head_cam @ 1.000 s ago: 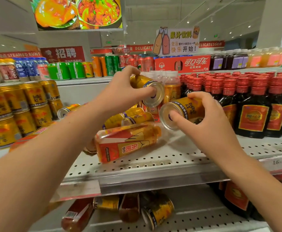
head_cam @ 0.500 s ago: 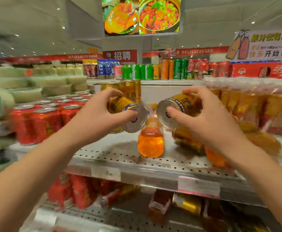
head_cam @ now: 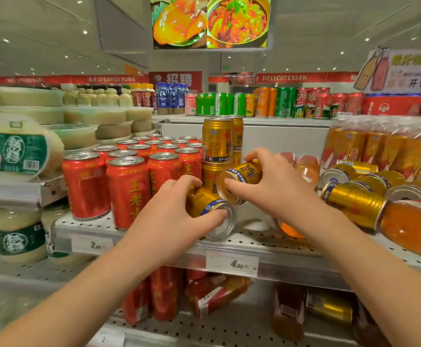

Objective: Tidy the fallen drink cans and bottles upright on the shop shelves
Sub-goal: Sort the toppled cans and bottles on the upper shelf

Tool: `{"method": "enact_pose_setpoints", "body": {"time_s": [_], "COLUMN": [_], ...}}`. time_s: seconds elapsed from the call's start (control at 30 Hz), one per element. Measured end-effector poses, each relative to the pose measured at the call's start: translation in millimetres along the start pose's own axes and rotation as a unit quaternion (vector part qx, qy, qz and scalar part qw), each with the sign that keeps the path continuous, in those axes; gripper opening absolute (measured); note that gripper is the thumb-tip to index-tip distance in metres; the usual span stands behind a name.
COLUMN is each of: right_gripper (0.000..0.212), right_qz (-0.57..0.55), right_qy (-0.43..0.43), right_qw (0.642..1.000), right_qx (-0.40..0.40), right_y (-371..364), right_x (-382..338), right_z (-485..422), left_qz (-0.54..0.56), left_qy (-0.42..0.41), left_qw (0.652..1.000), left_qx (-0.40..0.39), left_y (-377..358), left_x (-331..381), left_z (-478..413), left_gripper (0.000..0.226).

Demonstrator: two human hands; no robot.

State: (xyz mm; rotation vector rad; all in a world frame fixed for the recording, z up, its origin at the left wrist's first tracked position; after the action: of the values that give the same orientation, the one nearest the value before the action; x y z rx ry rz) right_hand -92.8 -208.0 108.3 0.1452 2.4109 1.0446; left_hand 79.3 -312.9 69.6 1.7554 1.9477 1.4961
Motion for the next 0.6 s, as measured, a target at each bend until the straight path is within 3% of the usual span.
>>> {"method": "enact_pose_setpoints", "body": {"time_s": [0.23,0.6], "right_gripper": [0.079,0.072], "right_qz": [0.100,0.120], "right_qy": [-0.012,-0.041], "right_qw": [0.995,0.983], "right_qx": [-0.016,-0.133], "right_y": [-11.9,-27.0], "right_x": [0.7,1.9], "right_z": [-0.3,-14.3], "left_qz": [-0.115,-0.176], "left_qy": [-0.060,-0.114], "left_qw": [0.992,0.977], "left_qx": [0.004,0.036], "left_y": [-3.9,-0.7], "left_x": [12.2,24.4], "left_z": [-0.1,4.6], "left_gripper": [0.068,0.067]}}
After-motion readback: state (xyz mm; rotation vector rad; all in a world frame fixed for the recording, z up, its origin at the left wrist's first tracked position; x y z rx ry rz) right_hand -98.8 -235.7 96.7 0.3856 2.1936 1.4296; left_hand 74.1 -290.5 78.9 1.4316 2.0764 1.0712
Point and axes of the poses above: each hand's wrist, its own z-axis away from the middle knuckle, its own y-axis out of the back of the hand, x = y × z, the point moved 8 cm from there along -z, towards the middle knuckle, and after that the axes turned 1 degree about y, right-handed, at the moved point
